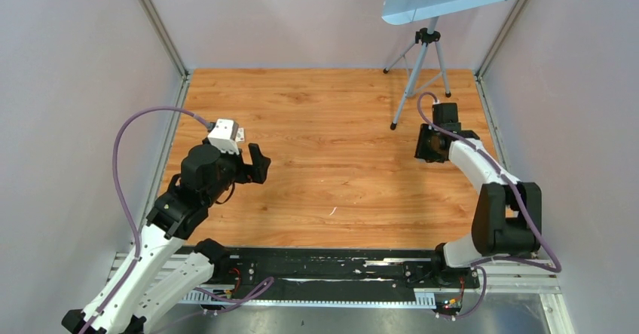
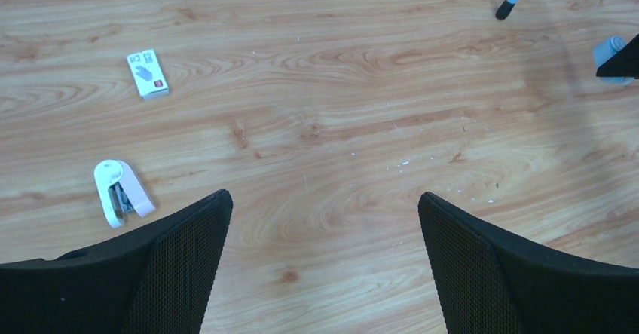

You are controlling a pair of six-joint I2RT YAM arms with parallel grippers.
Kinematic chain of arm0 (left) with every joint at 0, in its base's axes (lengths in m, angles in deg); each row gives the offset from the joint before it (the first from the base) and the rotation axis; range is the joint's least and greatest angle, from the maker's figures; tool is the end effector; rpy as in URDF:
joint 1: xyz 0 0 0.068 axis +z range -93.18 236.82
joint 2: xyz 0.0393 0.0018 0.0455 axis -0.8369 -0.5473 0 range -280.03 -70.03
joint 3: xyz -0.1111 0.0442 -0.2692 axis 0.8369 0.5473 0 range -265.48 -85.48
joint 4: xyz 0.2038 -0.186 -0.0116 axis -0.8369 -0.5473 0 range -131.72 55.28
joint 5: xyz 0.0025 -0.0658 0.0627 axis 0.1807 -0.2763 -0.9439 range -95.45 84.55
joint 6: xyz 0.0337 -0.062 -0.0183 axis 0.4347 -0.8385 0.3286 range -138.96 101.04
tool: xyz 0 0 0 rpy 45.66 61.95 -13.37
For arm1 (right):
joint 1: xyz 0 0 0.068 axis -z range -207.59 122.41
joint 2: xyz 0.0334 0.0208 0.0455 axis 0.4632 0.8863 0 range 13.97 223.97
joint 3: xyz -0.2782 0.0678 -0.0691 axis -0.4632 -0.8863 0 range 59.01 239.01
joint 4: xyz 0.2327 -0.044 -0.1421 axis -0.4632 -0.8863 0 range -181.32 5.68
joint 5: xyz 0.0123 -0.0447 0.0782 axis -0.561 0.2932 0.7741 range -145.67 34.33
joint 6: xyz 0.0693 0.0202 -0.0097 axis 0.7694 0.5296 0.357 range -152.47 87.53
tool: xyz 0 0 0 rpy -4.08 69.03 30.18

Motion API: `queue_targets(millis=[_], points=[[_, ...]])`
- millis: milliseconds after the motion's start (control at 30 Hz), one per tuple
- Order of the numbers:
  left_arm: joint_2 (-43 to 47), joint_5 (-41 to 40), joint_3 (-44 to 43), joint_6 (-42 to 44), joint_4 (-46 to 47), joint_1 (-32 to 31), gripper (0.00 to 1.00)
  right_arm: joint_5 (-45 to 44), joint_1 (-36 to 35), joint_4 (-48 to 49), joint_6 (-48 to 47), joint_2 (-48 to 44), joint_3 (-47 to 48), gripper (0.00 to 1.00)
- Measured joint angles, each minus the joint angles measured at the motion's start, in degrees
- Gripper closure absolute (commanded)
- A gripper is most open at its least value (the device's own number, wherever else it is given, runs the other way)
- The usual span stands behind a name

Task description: Load the staples into the stapler

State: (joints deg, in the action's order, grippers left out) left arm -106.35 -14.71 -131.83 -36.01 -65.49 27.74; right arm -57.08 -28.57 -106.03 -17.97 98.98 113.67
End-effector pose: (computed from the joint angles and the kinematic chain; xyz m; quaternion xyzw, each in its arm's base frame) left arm 0.1451 -0.0696 0.3403 0.0403 0.8204 -0.1608 0.5472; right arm 0.3331 0.0042 0.2128 0.1153 0.9386 0.0323 0.3236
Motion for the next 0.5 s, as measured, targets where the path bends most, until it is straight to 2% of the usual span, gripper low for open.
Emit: queue_targets(millis=[200,300,500], points=[[-1.86,1.77,-0.02,-3.76,0.04,0.00,0.06,3.65,-11.69,-0.59,1.14,-6.36,0.00,0.58],[-3.08,3.10,-0.24,-8.26,0.48,0.00,0.10,4.39,-19.85,-0.31,1.31,-9.27,0.00,0.58],[-9.33,9.18,-0.90,-20.24,3.34,0.00,0.14,5.46,-36.59,6.27,2.08,-17.11,-2.91,0.58]])
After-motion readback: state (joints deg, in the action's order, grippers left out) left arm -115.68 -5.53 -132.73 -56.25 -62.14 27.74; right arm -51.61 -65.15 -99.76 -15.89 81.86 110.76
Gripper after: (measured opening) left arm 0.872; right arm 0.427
